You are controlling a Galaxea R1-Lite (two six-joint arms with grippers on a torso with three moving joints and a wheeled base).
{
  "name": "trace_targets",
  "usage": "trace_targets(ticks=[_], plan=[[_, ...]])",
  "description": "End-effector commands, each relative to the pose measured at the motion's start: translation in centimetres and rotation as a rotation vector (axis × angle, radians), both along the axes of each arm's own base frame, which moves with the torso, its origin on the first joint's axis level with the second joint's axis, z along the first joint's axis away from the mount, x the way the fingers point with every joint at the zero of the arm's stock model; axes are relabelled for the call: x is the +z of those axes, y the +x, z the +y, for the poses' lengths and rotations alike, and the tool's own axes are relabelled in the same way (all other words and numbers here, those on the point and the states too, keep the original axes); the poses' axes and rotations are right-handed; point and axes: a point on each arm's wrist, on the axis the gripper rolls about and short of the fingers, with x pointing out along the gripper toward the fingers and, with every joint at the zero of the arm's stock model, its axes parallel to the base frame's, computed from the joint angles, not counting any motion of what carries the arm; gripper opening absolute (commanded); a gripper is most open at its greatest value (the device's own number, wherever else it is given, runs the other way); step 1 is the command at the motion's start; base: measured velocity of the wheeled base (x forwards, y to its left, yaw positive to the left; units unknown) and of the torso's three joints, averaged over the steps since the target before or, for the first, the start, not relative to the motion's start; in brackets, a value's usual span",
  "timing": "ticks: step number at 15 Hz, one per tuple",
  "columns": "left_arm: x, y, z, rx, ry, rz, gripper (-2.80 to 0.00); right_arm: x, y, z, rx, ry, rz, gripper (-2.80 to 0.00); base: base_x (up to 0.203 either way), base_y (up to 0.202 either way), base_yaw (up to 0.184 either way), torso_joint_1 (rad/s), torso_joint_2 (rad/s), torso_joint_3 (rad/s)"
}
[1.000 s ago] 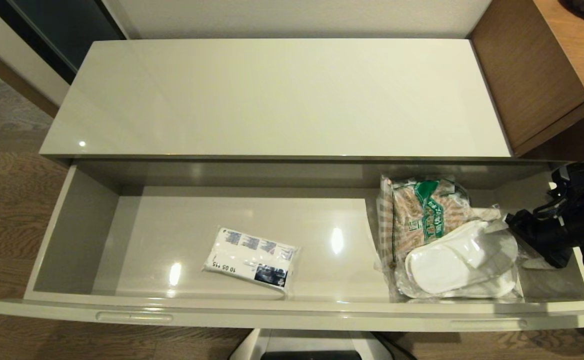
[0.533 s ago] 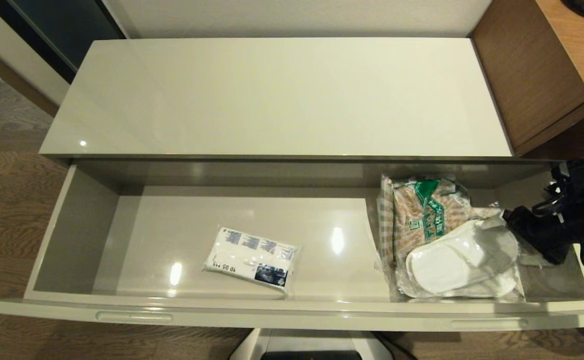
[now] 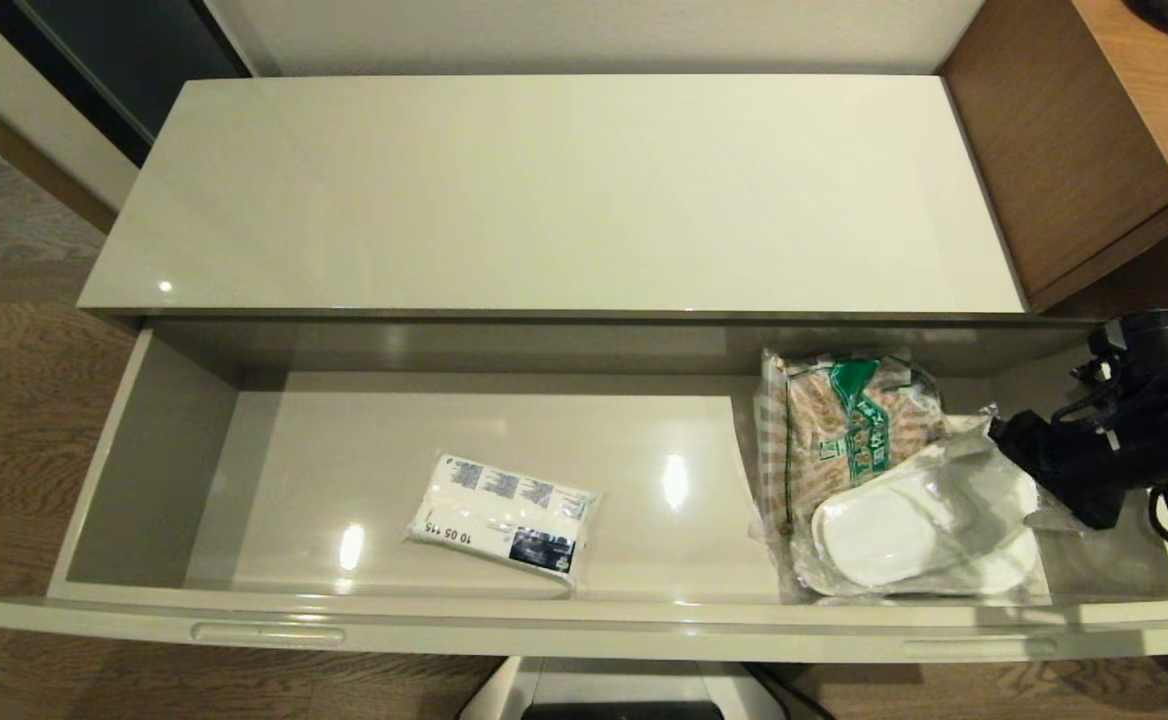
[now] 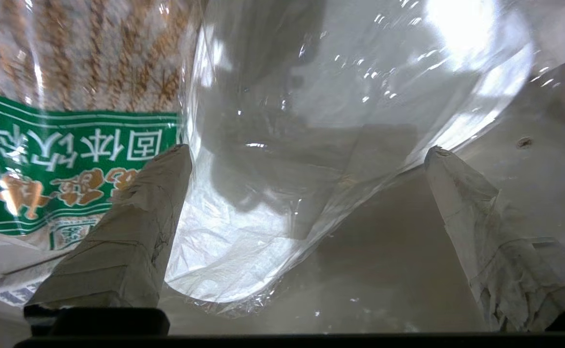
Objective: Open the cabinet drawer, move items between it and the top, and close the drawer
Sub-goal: Take out the disposable slippers from the drawer
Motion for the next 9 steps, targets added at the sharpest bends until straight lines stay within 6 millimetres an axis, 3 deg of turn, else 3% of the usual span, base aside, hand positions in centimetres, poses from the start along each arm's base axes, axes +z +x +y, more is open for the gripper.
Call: trace_targets(ticks=[1,4,9], plan=[[0.0,0.0,0.0,0.000,0.001,0.002,-2.80,-2.4,0.8,0.1,-0.001,0.019,0.059,0.00,0.000,0.000,0.000,0.000,0.00,0.000],[0.0,0.0,0.0,0.000,0.001,0.002,-2.80,-4.2,1.6,-0.1,-0.007,0.020,0.073,0.00,0.000,0.000,0.000,0.000,0.00,0.000],[0.0,0.0,0.0,0.000,0.001,0.002,-2.80,-5.2,1.9,-0.1,-0.004,0.024,0.087,0.00,0.000,0.000,0.000,0.000,0.00,0.000]])
